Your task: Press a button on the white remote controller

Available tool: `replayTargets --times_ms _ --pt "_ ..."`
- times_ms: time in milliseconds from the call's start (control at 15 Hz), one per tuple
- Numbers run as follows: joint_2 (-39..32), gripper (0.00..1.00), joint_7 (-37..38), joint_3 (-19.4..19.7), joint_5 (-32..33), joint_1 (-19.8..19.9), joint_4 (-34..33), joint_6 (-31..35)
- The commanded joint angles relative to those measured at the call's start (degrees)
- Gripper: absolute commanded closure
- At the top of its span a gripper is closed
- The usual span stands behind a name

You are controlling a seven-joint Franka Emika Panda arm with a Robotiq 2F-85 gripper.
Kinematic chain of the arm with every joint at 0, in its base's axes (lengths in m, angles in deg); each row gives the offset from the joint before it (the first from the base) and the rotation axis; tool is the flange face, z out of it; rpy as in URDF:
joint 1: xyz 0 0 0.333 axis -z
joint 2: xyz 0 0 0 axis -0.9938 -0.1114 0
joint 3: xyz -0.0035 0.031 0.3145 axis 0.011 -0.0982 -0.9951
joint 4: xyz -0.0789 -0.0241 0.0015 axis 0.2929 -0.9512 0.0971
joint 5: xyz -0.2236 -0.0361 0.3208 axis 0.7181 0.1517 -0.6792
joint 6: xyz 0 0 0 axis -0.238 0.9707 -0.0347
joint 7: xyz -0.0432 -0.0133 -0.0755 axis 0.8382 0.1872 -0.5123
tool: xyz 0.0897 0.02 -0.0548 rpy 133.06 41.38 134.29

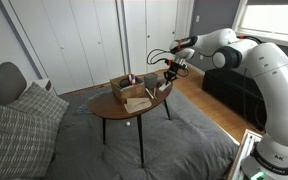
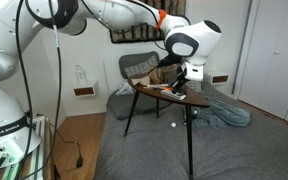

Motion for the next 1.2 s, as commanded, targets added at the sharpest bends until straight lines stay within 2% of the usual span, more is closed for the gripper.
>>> replayTargets --times_ms 0,667,933,1000,1133 --pt "-1.98 1.00 1.36 -0.73 -1.42 0.89 -2.35 -0.77" --pt "5.67 1.00 -0.84 0.14 0.14 -1.18 4.46 1.92" --pt "10.50 1.00 -4.55 0.79 3.14 -2.98 10.80 2.95" --pt "11.98 0.81 -5.98 0.88 4.02 -3.50 12.84 3.26" --pt "15.89 0.67 -9.01 1.34 6.52 -5.08 18.34 6.07"
